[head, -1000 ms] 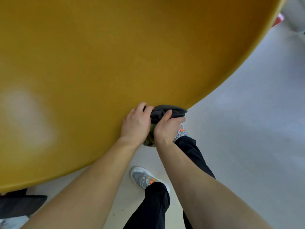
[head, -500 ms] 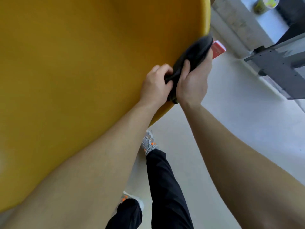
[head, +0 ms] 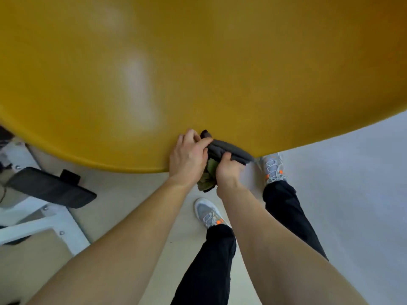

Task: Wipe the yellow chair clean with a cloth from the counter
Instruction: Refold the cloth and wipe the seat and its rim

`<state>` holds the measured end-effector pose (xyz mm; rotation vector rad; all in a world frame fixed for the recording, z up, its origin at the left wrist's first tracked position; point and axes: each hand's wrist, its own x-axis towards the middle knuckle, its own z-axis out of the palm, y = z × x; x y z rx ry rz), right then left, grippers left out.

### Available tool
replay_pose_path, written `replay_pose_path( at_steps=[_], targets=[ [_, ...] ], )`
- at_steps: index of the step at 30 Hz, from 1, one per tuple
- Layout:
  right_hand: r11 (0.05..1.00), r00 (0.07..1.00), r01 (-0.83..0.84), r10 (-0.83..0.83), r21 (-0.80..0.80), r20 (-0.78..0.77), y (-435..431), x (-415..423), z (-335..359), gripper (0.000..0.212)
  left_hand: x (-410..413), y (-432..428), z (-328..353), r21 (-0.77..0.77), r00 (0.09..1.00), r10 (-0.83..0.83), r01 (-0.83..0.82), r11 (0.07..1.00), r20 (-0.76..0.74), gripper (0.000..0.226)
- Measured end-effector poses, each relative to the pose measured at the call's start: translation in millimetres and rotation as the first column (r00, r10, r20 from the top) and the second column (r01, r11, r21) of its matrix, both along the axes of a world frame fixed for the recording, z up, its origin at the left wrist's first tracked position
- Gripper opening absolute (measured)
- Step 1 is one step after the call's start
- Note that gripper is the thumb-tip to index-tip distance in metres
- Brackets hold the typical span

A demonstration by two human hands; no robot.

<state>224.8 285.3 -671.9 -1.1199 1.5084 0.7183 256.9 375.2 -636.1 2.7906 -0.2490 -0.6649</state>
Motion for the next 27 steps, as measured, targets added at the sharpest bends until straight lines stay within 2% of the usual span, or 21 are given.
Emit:
replay_pose_path(
  at_steps=[1,2,3,5,6,7,9,11,12,13,14,16,18,19,21,22,23,27],
  targets=[
    [0.992,0.998,0.052,-0.055,0.114,0.022,15,-5,5,0.057,-12,15,9,-0.025,0.989,0.139,-0.138,0.990,0.043,0.027],
    [0.971,0.995,0.079,-0.090,0.226,0.038,28,-8,15,0.055,-26,27,18,-0.061,0.942,0.328,-0.324,0.944,0.074,0.022],
    [0.950,0.995,0.076,-0.094,0.304,0.045,37,-10,24,0.053,-40,36,28,-0.101,0.836,0.545,-0.538,0.837,0.070,0.017],
    [0.939,0.998,0.004,-0.027,0.343,0.063,49,-13,39,0.047,-69,43,41,-0.116,0.463,0.884,-0.884,0.454,-0.071,0.021],
    [0.945,0.998,-0.030,0.008,0.326,0.068,51,-15,45,0.041,-82,41,45,-0.087,0.265,0.952,-0.963,0.254,-0.150,0.027],
    [0.950,0.996,-0.065,0.045,0.306,0.072,51,-17,49,0.037,-92,36,45,-0.077,0.105,0.970,-0.993,0.090,-0.219,0.035],
    [0.946,0.992,-0.113,0.091,0.303,0.088,46,-16,58,0.033,-96,22,42,-0.132,-0.127,0.907,-0.972,-0.194,-0.401,0.058],
    [0.928,0.982,-0.186,0.161,0.322,0.102,37,-8,67,0.032,-82,6,40,-0.136,-0.276,0.717,-0.878,-0.459,-0.640,0.074],
    [0.920,0.966,-0.257,0.237,0.297,0.100,32,-1,74,0.035,-73,0,37,-0.116,-0.294,0.626,-0.841,-0.529,-0.722,0.081],
    [0.900,0.929,-0.369,0.356,0.232,0.097,25,6,79,0.039,-63,-6,33,-0.096,-0.297,0.567,-0.822,-0.561,-0.768,0.089],
    [0.845,0.853,-0.521,0.513,0.122,0.093,17,12,80,0.043,-57,-13,26,-0.085,-0.299,0.542,-0.815,-0.573,-0.785,0.094],
    [0.613,0.610,-0.770,0.789,-0.178,0.079,-8,18,79,0.043,-51,-29,7,-0.069,-0.333,0.590,-0.829,-0.555,-0.736,0.091],
    [0.353,0.351,-0.830,0.932,-0.432,0.087,-37,22,73,0.035,-52,-52,-12,-0.035,-0.387,0.638,-0.838,-0.545,-0.666,0.083],
    [0.255,0.236,-0.821,0.966,-0.511,0.103,-51,23,70,0.038,-53,-63,-19,-0.028,-0.418,0.622,-0.816,-0.578,-0.662,0.084],
    [0.072,-0.001,-0.816,0.992,-0.574,0.125,-73,27,55,0.054,-57,-85,-35,-0.012,-0.463,0.552,-0.758,-0.652,-0.694,0.095],
    [0.002,-0.088,-0.820,0.988,-0.573,0.130,-81,31,48,0.061,-61,-97,-42,0.005,-0.470,0.528,-0.751,-0.661,-0.707,0.098],
    [-0.035,-0.132,-0.830,0.982,-0.557,0.136,-89,35,40,0.065,-65,-109,-48,0.023,-0.464,0.504,-0.752,-0.659,-0.729,0.095],
    [-0.070,-0.187,-0.810,0.972,-0.582,0.142,-102,42,24,0.065,-74,-144,-53,0.043,-0.350,0.457,-0.829,-0.558,-0.818,0.057]
  ],
)
